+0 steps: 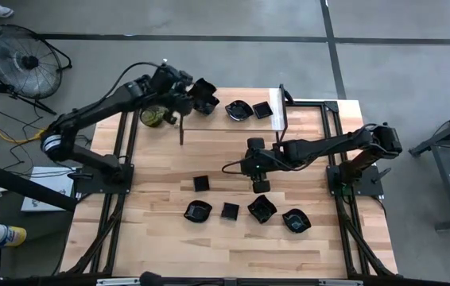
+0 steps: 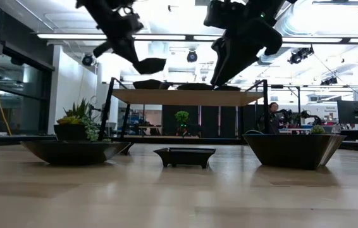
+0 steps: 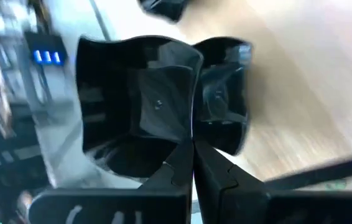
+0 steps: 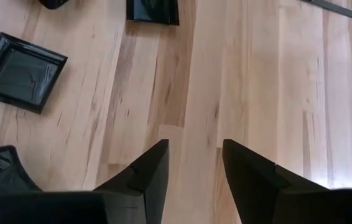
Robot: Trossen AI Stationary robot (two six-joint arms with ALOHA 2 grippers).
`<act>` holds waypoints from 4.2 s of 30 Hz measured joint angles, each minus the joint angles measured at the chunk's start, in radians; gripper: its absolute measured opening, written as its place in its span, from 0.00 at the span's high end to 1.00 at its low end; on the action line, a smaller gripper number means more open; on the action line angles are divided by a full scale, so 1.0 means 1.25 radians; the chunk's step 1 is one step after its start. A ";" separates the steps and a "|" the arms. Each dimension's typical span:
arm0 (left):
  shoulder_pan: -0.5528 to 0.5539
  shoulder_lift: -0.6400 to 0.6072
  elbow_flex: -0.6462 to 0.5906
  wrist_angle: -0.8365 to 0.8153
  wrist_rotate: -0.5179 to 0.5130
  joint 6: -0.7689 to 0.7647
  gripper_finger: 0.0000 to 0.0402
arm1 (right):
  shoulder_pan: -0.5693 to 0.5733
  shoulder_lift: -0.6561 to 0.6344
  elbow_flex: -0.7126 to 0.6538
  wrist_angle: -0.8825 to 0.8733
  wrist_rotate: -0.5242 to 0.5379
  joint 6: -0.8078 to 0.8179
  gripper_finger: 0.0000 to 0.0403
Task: Pick & Place Mini shaped plates
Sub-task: Stack the black distorted square plate on top of the black distorted square plate on the shelf, then stack the black square plate on top of the black square plate on the shelf
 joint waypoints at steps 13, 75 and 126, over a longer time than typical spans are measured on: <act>-0.073 0.156 0.129 -0.162 -0.153 -0.165 1.00 | 0.000 0.000 0.000 -0.001 0.000 0.003 0.64; -0.616 -0.211 -0.503 0.180 -0.081 -0.662 0.76 | 0.000 0.000 0.000 -0.056 0.030 0.034 0.64; -0.645 0.051 -0.638 0.536 -0.119 -0.003 0.76 | 0.002 0.000 0.000 -0.089 0.029 0.038 0.64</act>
